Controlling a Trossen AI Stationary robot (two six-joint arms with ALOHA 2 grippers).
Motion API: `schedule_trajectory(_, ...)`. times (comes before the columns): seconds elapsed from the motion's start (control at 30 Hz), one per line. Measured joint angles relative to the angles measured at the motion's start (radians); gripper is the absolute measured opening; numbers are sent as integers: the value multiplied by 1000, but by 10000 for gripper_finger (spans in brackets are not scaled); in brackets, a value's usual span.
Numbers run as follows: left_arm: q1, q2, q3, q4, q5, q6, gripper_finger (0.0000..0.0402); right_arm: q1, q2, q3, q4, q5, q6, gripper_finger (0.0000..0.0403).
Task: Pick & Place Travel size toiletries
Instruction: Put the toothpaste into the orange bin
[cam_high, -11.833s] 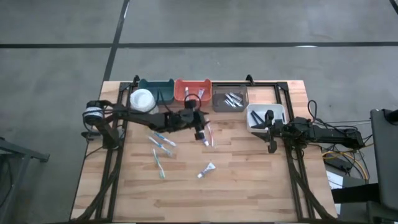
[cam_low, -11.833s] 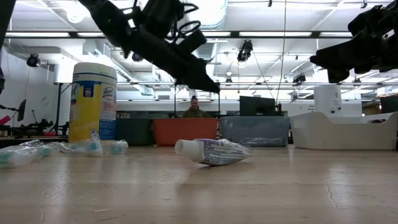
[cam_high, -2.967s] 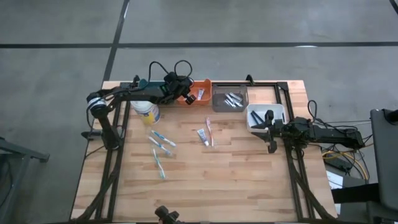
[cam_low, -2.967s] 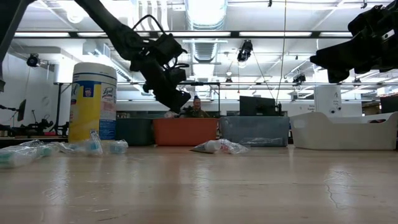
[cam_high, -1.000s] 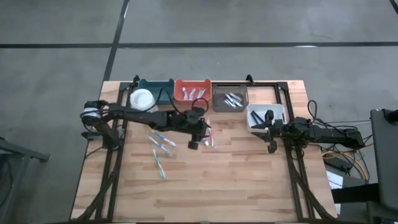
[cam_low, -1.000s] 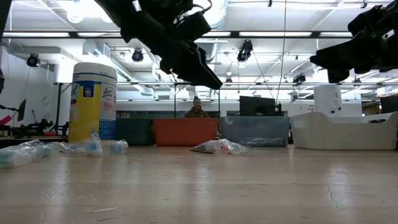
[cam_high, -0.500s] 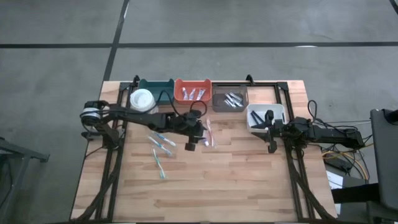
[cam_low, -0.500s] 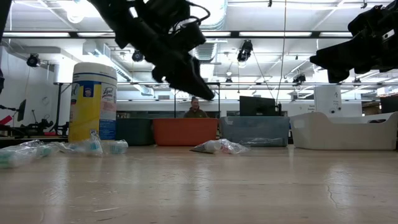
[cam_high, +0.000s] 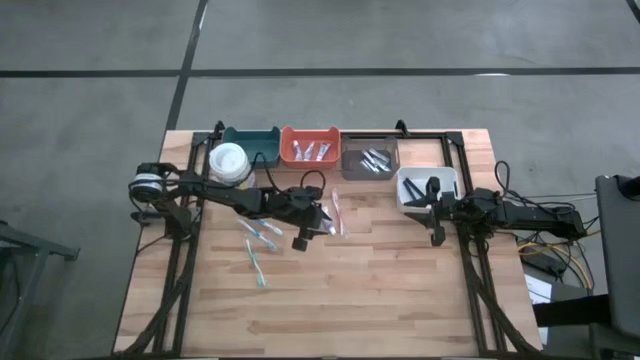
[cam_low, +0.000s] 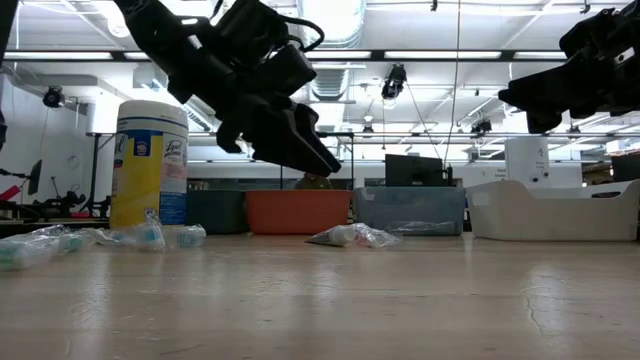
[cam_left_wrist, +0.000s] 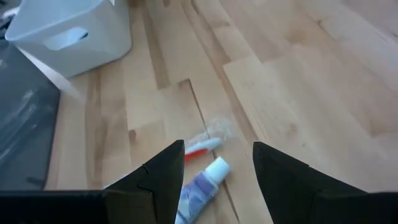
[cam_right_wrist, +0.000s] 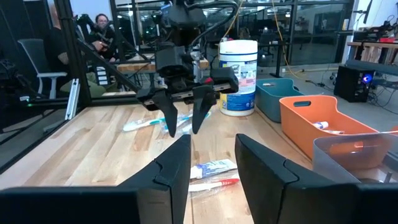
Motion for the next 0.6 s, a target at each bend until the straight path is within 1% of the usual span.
schedule_trajectory(0.23, -1, 59, 17, 20, -1, -5, 195, 0, 0, 0, 0, 0, 2, 130)
schedule_trajectory(0.4, 3, 100, 54, 16, -3, -6, 195, 0, -1, 0, -1, 0, 1, 125)
schedule_trajectory(0.6, 7, 141, 93, -85, -3, 41, 195, 0, 0, 0, 0, 0, 1, 117)
